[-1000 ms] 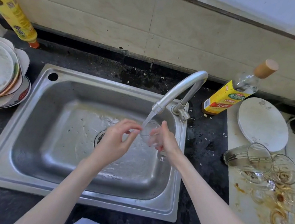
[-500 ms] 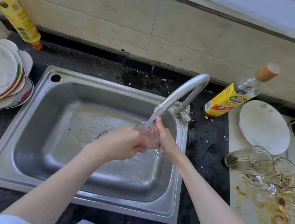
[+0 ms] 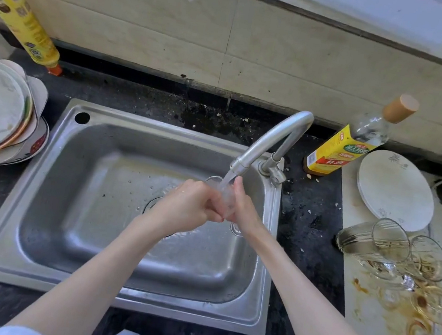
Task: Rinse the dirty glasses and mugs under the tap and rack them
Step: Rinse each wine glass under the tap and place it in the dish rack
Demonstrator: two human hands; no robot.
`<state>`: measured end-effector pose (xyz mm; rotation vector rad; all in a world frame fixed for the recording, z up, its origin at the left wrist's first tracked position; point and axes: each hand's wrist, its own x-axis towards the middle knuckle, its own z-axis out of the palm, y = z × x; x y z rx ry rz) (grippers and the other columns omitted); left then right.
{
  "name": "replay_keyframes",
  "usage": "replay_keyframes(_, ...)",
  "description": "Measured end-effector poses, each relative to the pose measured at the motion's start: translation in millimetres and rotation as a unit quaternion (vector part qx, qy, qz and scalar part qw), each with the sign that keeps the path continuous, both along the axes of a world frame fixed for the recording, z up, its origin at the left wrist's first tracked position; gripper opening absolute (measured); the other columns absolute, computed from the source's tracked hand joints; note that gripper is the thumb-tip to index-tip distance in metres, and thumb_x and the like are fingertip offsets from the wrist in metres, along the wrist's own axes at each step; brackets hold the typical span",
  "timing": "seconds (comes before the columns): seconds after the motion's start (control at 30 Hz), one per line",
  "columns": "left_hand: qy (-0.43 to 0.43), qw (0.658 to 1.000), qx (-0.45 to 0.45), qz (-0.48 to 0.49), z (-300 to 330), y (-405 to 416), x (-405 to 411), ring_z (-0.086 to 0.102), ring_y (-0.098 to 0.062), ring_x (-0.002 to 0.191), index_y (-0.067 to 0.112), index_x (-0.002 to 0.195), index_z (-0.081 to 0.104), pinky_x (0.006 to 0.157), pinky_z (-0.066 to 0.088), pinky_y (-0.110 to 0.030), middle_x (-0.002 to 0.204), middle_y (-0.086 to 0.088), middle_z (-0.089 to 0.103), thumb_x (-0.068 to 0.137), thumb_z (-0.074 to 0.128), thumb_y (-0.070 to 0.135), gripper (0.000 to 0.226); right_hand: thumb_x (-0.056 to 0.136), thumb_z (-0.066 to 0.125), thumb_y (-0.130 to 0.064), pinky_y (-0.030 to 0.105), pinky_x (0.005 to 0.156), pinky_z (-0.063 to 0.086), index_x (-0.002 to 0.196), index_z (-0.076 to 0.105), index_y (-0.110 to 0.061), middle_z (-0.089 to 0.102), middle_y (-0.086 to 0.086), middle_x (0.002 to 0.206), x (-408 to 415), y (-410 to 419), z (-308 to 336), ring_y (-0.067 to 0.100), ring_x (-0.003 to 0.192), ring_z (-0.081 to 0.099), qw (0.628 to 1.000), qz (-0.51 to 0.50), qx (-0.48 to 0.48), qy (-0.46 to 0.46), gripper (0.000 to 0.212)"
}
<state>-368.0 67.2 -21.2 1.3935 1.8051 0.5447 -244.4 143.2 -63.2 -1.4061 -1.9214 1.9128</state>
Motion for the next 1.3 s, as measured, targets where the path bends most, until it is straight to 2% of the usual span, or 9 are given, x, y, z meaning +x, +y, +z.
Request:
replay_keyframes(0.07, -0.034, 0.999, 0.000, 0.021, 4, 0, 5, 0.067, -0.014, 0.089, 0.024, 0.078, 0.069, 0.083, 0.050, -0.032, 0.085, 0.006, 0.073, 0.083, 0.067, 0.018, 0.009, 0.089, 0.013, -0.070, 0.036, 0.098, 0.047, 0.115, 0.064, -0.016, 0.068, 0.002, 0.113, 3, 0, -4, 0.012, 0.111, 0.060, 1.000, -0.009, 0.003, 0.021, 0.078)
replay_keyframes(0.17, -0.123, 0.990, -0.008, 0.071, 7, 0, 9, 0.067, -0.015, 0.089, 0.016, 0.087, 0.070, 0.083, 0.053, -0.036, 0.088, 0.002, 0.073, 0.093, 0.046, 0.036, 0.031, 0.103, 0.014, -0.032, 0.010, 0.071, 0.045, 0.092, 0.064, -0.026, 0.069, -0.016, 0.078, 4, -5, 2, -0.010, 0.078, 0.061, 0.998, -0.005, 0.008, 0.067, 0.051)
replay_keyframes(0.33, -0.104, 0.992, 0.029, 0.058, 12, -3, -1, 0.060, -0.007, 0.069, 0.007, 0.084, 0.068, 0.069, 0.048, -0.023, 0.076, -0.004, 0.068, 0.089, 0.054, 0.002, 0.015, 0.099, 0.009, -0.048, 0.020, 0.049, 0.030, 0.106, 0.059, -0.013, 0.053, 0.002, 0.067, 8, 2, 9, 0.008, 0.051, 0.041, 0.991, 0.017, -0.116, 0.068, 0.062)
replay_keyframes(0.47, -0.107, 0.991, 0.039, 0.068, 13, -4, 4, 0.054, 0.008, 0.058, 0.013, 0.076, 0.061, 0.057, 0.039, -0.009, 0.063, 0.007, 0.060, 0.085, 0.061, 0.003, 0.013, 0.092, 0.001, -0.063, 0.026, 0.049, 0.022, 0.117, 0.056, -0.010, 0.046, 0.011, 0.067, 8, 12, 5, 0.015, 0.054, 0.030, 0.971, 0.100, -0.209, 0.050, 0.080)
replay_keyframes(0.73, -0.151, 0.986, -0.016, 0.068, 7, 4, -1, 0.064, 0.001, 0.080, 0.012, 0.086, 0.067, 0.077, 0.047, -0.014, 0.080, 0.006, 0.070, 0.085, 0.059, 0.003, 0.012, 0.101, 0.026, -0.041, 0.015, 0.062, 0.034, 0.114, 0.053, -0.018, 0.052, -0.011, 0.088, 6, -8, 5, -0.002, 0.068, 0.044, 0.996, -0.009, -0.026, 0.080, 0.038)
replay_keyframes(0.87, -0.126, 0.991, 0.013, 0.037, 12, 0, -7, 0.055, 0.003, 0.063, 0.012, 0.076, 0.063, 0.062, 0.040, -0.011, 0.072, -0.003, 0.067, 0.083, 0.064, 0.002, 0.012, 0.094, 0.014, -0.062, 0.025, 0.051, 0.021, 0.105, 0.063, -0.022, 0.052, 0.010, 0.076, 6, -2, 3, 0.012, 0.054, 0.030, 0.981, 0.014, -0.162, 0.110, 0.064)
replay_keyframes(0.97, -0.153, 0.988, 0.014, 0.022, 15, -4, -1, 0.053, 0.003, 0.057, 0.006, 0.076, 0.056, 0.056, 0.037, -0.011, 0.064, 0.003, 0.061, 0.086, 0.062, 0.004, 0.012, 0.092, 0.007, -0.063, 0.023, 0.044, 0.016, 0.108, 0.060, 0.000, 0.053, 0.010, 0.061, 10, 4, 1, 0.009, 0.040, 0.027, 0.973, 0.036, -0.208, 0.090, 0.084)
replay_keyframes(1.17, 0.048, 0.995, 0.001, 0.087, 7, 13, 6, 0.051, -0.031, 0.076, 0.020, 0.065, 0.034, 0.069, 0.033, -0.037, 0.067, 0.000, 0.050, 0.099, 0.033, 0.028, 0.035, 0.092, 0.035, -0.057, 0.025, 0.056, 0.026, 0.104, 0.063, -0.023, 0.050, -0.007, 0.065, 2, -18, -8, 0.009, 0.058, 0.036, 0.978, -0.052, -0.128, 0.158, 0.045)
replay_keyframes(1.3, -0.036, 0.997, 0.038, 0.062, 5, 3, -9, 0.056, -0.011, 0.068, 0.025, 0.073, 0.050, 0.071, 0.046, -0.030, 0.067, 0.012, 0.062, 0.098, 0.040, 0.013, 0.030, 0.097, 0.041, -0.045, 0.020, 0.054, 0.033, 0.120, 0.059, -0.028, 0.059, -0.003, 0.093, 7, -15, 3, 0.012, 0.064, 0.043, 0.964, -0.026, -0.188, 0.184, 0.035)
